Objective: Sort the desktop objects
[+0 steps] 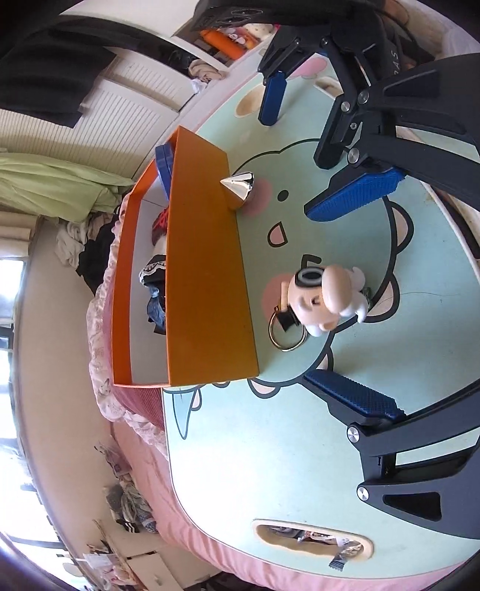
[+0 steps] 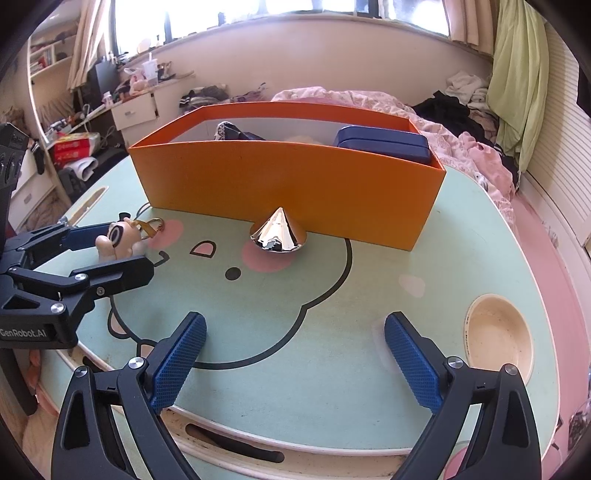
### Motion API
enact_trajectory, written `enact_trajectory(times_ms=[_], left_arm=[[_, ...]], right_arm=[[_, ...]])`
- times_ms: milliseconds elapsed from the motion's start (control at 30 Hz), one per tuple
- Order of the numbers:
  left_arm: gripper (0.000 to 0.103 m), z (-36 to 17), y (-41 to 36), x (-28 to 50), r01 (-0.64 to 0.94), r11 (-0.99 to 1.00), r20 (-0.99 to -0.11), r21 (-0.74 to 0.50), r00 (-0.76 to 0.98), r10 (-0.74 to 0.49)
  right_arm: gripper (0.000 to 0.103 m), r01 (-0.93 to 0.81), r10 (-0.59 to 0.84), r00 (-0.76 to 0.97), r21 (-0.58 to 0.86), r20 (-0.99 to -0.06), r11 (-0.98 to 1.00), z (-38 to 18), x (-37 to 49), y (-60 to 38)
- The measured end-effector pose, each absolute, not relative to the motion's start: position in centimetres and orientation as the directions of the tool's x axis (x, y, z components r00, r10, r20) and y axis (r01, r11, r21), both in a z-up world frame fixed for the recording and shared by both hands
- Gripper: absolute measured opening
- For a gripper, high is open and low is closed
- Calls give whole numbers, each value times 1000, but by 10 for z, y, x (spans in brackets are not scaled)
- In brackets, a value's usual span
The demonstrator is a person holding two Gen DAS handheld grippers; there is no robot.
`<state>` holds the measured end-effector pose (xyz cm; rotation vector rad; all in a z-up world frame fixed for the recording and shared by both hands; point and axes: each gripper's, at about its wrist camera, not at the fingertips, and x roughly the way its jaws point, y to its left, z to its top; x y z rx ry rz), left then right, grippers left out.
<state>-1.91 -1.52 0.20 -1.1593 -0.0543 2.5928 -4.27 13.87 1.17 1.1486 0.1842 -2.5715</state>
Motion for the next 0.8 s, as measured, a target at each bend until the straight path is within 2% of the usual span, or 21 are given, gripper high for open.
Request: enact_trajectory(times_ms=[800], left_arm=[[83,-2,-7,-17,-256,-960,-732,-116,-631,257]], right_arm=[[97,338,-233,-628,10,-743,-941,11,-42,137]])
